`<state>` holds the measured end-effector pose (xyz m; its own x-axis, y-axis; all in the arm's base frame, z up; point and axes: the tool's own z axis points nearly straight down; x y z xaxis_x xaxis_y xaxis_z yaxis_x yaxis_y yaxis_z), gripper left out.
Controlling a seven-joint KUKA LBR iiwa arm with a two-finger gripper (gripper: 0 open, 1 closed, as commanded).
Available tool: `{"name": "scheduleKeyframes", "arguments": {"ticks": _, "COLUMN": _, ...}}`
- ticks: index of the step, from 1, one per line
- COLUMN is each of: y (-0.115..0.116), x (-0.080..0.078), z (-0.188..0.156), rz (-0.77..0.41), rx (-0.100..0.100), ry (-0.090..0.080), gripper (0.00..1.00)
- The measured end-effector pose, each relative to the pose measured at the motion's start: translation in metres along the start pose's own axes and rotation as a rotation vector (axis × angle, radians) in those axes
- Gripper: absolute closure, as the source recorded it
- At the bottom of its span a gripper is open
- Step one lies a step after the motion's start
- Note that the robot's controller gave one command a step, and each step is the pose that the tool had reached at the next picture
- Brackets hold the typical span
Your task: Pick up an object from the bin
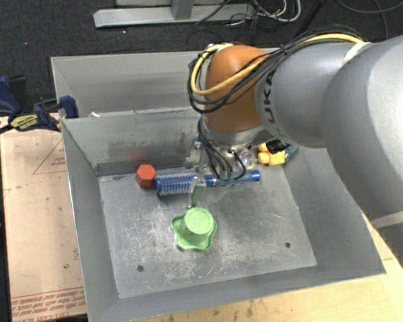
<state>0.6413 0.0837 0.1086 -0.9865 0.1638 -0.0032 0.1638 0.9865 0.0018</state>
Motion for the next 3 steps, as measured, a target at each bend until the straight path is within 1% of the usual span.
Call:
{"name": "scheduleKeyframes", "arguments": {"ticks": 1, "y": 0.0054, "x": -0.0033, "z": 0.0315, "rz": 0.176, "rx": -0.003, "ry": -0.004, "gripper": 0.0}}
{"name": "scheduleKeyframes", "arguments": {"ticks": 2, "y": 0.0061, "x": -0.0053, "z": 0.0288, "rz": 0.174, "rx": -0.002, "ry": -0.003, "gripper": 0.0}}
{"name": "scheduleKeyframes", "arguments": {"ticks": 3, "y": 0.0068, "x": -0.0062, "z": 0.0271, "rz": 0.174, "rx": -0.003, "ry": -0.005, "gripper": 1.0}}
